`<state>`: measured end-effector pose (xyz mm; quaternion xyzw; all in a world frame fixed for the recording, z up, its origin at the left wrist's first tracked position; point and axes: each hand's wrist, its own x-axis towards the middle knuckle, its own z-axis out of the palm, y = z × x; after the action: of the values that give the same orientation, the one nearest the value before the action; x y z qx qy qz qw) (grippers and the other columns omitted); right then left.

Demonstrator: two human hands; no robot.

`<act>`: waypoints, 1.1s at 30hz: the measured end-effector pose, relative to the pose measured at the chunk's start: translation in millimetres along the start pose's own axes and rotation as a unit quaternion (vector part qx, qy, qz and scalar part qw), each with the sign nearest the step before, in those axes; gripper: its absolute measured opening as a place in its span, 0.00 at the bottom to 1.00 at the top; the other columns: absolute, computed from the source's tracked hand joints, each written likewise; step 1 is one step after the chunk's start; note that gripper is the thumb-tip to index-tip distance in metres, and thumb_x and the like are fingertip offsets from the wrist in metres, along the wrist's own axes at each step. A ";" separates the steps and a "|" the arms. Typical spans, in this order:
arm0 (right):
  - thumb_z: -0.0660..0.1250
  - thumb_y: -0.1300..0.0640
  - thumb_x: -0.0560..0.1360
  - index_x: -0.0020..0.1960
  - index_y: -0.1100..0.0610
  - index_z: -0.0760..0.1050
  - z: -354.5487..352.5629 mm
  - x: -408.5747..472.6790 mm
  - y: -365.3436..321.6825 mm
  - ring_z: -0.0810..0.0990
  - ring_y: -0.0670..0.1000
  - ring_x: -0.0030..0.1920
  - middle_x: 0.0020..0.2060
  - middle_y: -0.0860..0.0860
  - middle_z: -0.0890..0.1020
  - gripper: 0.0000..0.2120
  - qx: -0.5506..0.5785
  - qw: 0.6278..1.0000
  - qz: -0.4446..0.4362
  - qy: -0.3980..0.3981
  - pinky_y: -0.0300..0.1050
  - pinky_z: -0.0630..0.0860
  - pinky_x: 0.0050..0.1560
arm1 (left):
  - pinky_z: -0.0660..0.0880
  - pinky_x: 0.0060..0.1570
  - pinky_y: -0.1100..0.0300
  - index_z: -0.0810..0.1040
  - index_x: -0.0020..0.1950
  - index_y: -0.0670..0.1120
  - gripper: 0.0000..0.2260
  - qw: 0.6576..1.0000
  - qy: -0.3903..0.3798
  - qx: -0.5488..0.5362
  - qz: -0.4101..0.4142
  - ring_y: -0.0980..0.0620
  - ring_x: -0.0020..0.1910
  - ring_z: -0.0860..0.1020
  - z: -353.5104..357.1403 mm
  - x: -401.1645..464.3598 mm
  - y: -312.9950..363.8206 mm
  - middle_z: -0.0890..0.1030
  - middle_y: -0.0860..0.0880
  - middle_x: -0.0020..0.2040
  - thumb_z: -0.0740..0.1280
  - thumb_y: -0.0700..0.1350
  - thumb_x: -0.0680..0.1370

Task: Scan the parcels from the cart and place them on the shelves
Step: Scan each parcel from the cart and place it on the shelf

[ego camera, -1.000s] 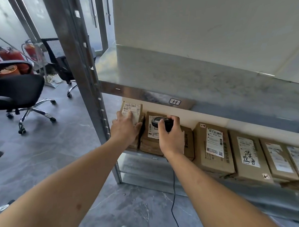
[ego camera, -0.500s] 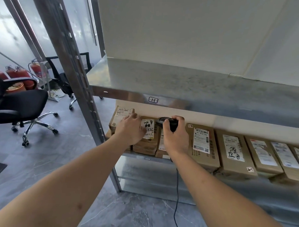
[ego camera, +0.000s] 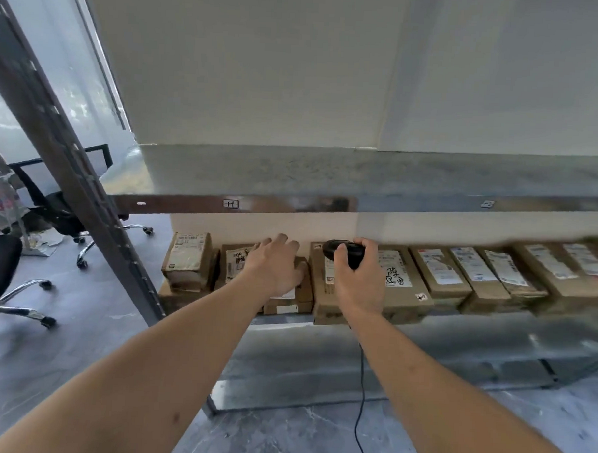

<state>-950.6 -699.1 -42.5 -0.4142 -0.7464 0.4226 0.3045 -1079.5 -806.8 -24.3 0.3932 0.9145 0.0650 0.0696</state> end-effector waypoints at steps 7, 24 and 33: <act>0.62 0.39 0.82 0.68 0.43 0.69 -65.8 -15.3 15.7 0.82 0.54 0.51 0.50 0.46 0.81 0.16 -0.016 0.991 0.045 0.124 0.54 0.80 0.54 | 0.74 0.65 0.42 0.75 0.72 0.51 0.23 0.991 -0.013 0.004 0.133 0.40 0.66 0.75 1.2 16.6 59.1 0.74 0.47 0.68 0.62 0.60 0.82; 0.63 0.34 0.81 0.59 0.32 0.64 -274.1 -83.1 81.6 0.82 0.54 0.49 0.49 0.45 0.82 0.11 -0.054 0.911 0.131 0.387 0.55 0.81 0.48 | 0.75 0.63 0.43 0.75 0.68 0.48 0.24 0.902 -0.002 0.037 0.430 0.39 0.66 0.76 9.1 -12.9 307.8 0.75 0.44 0.67 0.61 0.62 0.80; 0.64 0.37 0.82 0.64 0.37 0.67 -425.2 -78.0 146.5 0.80 0.49 0.47 0.50 0.44 0.80 0.13 -0.034 0.883 0.131 0.450 0.50 0.79 0.47 | 0.72 0.68 0.45 0.74 0.72 0.47 0.24 0.866 0.018 0.021 0.499 0.40 0.71 0.72 17.7 -50.9 495.0 0.71 0.45 0.75 0.61 0.60 0.82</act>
<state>-518.8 -562.6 14.4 -0.6636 -0.4817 0.2011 0.5358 -690.1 -505.0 48.1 0.7971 0.5986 0.0787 0.0029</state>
